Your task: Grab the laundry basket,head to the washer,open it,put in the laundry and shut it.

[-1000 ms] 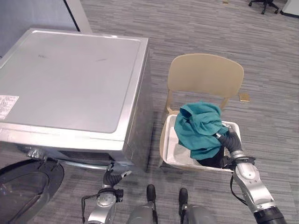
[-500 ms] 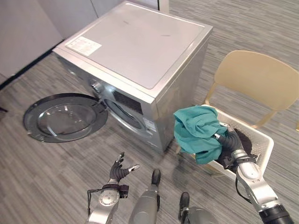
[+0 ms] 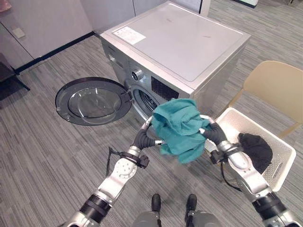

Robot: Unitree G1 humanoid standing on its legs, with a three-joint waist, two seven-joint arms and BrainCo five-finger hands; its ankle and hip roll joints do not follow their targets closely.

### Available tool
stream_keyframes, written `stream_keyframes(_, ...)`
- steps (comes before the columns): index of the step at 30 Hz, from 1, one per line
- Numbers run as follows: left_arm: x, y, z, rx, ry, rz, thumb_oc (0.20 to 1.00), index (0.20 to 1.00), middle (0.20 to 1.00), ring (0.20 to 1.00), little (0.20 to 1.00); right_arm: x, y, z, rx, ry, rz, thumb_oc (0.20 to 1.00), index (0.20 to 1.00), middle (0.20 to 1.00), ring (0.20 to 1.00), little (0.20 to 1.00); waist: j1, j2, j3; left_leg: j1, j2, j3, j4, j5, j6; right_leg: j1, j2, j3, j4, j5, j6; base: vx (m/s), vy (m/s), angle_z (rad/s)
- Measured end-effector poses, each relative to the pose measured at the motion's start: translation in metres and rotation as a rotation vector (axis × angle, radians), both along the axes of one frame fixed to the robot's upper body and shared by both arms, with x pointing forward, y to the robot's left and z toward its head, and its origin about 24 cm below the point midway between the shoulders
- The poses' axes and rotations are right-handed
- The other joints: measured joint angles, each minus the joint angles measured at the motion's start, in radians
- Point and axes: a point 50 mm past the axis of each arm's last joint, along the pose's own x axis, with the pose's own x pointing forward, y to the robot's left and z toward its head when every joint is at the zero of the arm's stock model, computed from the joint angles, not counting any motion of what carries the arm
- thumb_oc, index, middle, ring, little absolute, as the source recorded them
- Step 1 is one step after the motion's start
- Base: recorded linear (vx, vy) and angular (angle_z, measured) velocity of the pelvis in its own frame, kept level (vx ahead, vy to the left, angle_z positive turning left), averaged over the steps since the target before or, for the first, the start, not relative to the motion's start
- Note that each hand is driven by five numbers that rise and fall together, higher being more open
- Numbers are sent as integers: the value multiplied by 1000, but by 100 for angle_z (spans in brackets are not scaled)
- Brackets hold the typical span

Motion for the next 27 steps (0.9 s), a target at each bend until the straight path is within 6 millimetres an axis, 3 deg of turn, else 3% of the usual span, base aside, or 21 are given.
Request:
stream_keyframes(6, 7, -13, 14, 108, -84, -82, 1000, 1000, 1000, 1000, 1000, -3, 25, -2, 113, 72, 122, 200, 200, 200, 200, 200, 5, -40, -44, 47, -5, 14, -17, 0, 0, 65, 7, 17, -75, 38, 3, 45, 56, -8)
stream_keyframes(7, 7, -16, 15, 129, -97, -96, 671, 671, 671, 671, 671, -4, 28, -3, 128, 83, 133, 200, 200, 200, 200, 200, 3, -44, -52, 50, -5, 15, -17, 0, 0, 71, 8, 17, -84, 42, 2, 20, 28, -4)
stream_keyframes(8, 6, -18, 14, 128, -97, -102, 200, 200, 200, 200, 200, -5, 30, -4, 129, 87, 141, 200, 200, 200, 200, 200, 2, -44, -62, 49, -4, 15, -17, 0, 0, 70, 9, 18, -85, 43, 1, 26, 48, -2)
stream_keyframes(9, 6, -21, 13, 124, -94, -107, 200, 200, 200, 200, 200, -6, 33, -6, 140, 97, 146, 200, 200, 200, 200, 200, -4, -43, -66, 50, -4, 16, -17, 0, 0, 71, 9, 19, -85, 43, 1, 18, 31, -4)
stream_keyframes(11, 6, -26, 9, 129, -96, -100, 200, 200, 200, 200, 200, -4, 36, -12, 188, 142, 130, 762, 762, 762, 762, 762, -5, -40, -70, 56, 0, 18, -17, 0, 0, 75, 14, 22, -85, 44, 0, 28, 31, -4)
stream_keyframes(12, 6, -27, 7, 123, -87, -96, 200, 200, 200, 200, 200, -4, 36, -14, 192, 150, 123, 1000, 1000, 1000, 1000, 1000, -5, -40, -70, 58, 1, 18, -17, 0, 0, 77, 15, 22, -85, 44, 0, 0, 0, 0)
stream_keyframes(17, 0, -19, -12, 115, -20, -37, 200, 200, 200, 200, 200, -9, 31, -27, 162, 204, 110, 1000, 1000, 1000, 1000, 1000, -5, -24, -89, 70, 7, 22, -17, -2, -3, 88, 16, 25, -85, 43, 1, 33, -6, -3)
stream_keyframes(20, -10, 1, -28, 48, 46, 89, 200, 200, 200, 200, 200, -18, 18, -37, 93, 213, 83, 1000, 1000, 1000, 1000, 1000, -5, -9, -107, 80, 9, 22, -18, -3, -4, 98, 16, 26, -86, 43, 1, 29, -19, 1)
stream_keyframes(21, -14, 14, -35, 46, 78, 155, 200, 200, 200, 200, 200, -21, 5, -42, 52, 217, 38, 1000, 1000, 1000, 1000, 1000, -4, -8, -108, 81, 11, 20, -18, -5, -6, 101, 18, 24, -86, 42, 2, 48, -54, 3)
stream_keyframes(23, -26, 32, -42, 11, 102, 231, 200, 200, 200, 200, 200, -31, -22, -32, -69, 122, -49, 1000, 1000, 1000, 1000, 1000, -4, -5, -110, 81, 12, 20, -19, -11, -14, 101, 17, 23, -86, 39, 6, 34, -54, 1)
stream_keyframes(24, -35, 47, -48, -1, 125, 303, 200, 200, 200, 200, 200, -37, -41, -26, -131, 76, -122, 1000, 1000, 1000, 1000, 1000, -8, -4, -112, 83, 11, 21, -20, -12, -14, 102, 17, 26, -86, 39, 6, 9, -38, -10)
stream_keyframes(25, -50, 72, -61, -18, 193, 424, 200, 200, 200, 200, 200, -43, -73, -23, -229, 42, -258, 1000, 1000, 1000, 1000, 1000, -11, -5, -117, 84, 13, 26, -22, -13, -13, 100, 19, 34, -86, 39, 6, 6, -40, -14)
stream_keyframes(27, -61, 88, -73, -38, 257, 503, 200, 200, 200, 200, 200, -49, -91, -27, -289, 49, -344, 1000, 1000, 1000, 1000, 1000, -9, -5, -119, 85, 15, 34, -24, -15, -13, 99, 22, 41, -86, 38, 4, -3, -50, -12)
